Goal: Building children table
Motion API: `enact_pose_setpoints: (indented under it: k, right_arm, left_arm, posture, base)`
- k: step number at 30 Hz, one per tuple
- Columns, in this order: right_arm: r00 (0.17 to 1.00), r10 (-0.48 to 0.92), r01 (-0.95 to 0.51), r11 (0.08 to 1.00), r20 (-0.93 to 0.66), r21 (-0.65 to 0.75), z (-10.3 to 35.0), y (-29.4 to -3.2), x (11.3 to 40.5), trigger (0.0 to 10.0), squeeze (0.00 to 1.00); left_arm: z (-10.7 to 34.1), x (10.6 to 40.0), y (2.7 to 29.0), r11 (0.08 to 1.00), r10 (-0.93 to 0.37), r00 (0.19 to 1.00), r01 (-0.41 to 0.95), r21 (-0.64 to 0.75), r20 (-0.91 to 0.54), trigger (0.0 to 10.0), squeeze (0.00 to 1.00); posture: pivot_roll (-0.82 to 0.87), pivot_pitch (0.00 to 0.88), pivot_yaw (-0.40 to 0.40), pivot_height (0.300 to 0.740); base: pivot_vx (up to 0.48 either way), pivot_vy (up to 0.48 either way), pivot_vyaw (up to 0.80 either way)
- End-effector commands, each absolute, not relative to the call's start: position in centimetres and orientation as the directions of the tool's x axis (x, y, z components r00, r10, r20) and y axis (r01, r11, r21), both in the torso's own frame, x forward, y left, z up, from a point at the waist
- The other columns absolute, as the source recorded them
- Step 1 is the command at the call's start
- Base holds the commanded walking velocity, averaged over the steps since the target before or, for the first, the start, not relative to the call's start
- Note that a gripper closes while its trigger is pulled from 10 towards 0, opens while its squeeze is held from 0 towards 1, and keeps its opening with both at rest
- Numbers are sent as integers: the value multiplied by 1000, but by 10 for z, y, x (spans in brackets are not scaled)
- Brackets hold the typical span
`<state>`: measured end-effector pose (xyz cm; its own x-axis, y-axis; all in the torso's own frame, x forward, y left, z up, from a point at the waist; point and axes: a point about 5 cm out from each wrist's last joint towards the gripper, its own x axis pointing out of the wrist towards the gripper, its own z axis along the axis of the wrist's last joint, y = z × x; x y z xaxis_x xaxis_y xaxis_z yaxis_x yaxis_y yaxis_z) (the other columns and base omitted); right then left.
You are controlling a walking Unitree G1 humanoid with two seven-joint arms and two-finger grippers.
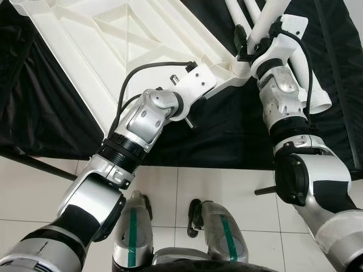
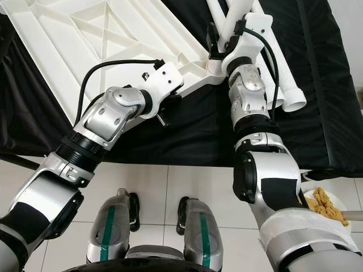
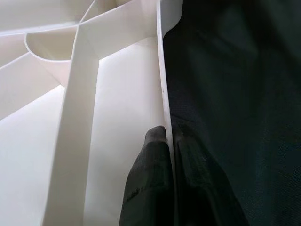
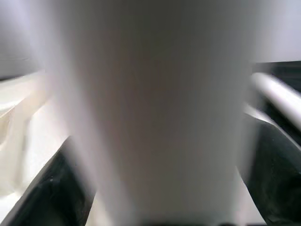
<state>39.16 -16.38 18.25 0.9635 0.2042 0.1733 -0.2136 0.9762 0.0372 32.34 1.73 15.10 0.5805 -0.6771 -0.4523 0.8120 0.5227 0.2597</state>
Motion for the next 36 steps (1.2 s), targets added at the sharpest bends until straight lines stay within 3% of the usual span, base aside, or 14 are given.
enact_pose_setpoints:
  k: [1,17,30,31,32,33,34,36]
  right_arm:
    - [958,248,-254,967,145,20,180,-168,391,10000,0]
    - [918,397,-396,918,22,-24,166,-193,383,10000,0]
    - [903,428,-428,904,27,-22,171,-205,381,9647,0]
    - [901,433,-433,901,28,-14,171,-205,381,4706,0]
    - [897,441,-441,897,26,-10,171,-204,380,2039,0]
    - [897,441,-441,897,26,-10,171,-204,380,2039,0]
    - [894,447,-447,894,22,-5,170,-203,380,118,0]
    - [891,454,-454,891,24,-4,170,-203,380,0,0]
  left_arm:
    - [158,319,10,495,-709,565,825,273,-421,10000,0]
    - [161,320,10,487,-712,561,828,279,-422,10000,0]
    - [162,321,8,486,-716,559,829,276,-419,10000,0]
    - [162,321,8,486,-716,559,829,276,-418,10000,0]
    - [162,321,8,486,-716,559,829,276,-418,10000,0]
    - [162,321,8,486,-716,559,829,276,-418,10000,0]
    - [162,321,8,486,-715,560,829,277,-418,10000,0]
    - [162,322,8,487,-715,560,828,278,-418,10000,0]
  posture:
    - [54,45,-24,740]
    - [43,68,-11,740]
    - [32,76,-11,740]
    - [32,76,-11,740]
    - [34,76,-11,740]
    - [34,76,-11,740]
    - [36,76,-11,740]
    - [36,76,-11,740]
  base:
    - [0,0,0]
    - [0,0,0]
    - [0,0,0]
    - [0,0,0]
    - [0,0,0]
    - [0,0,0]
    - [0,0,0]
    - [0,0,0]
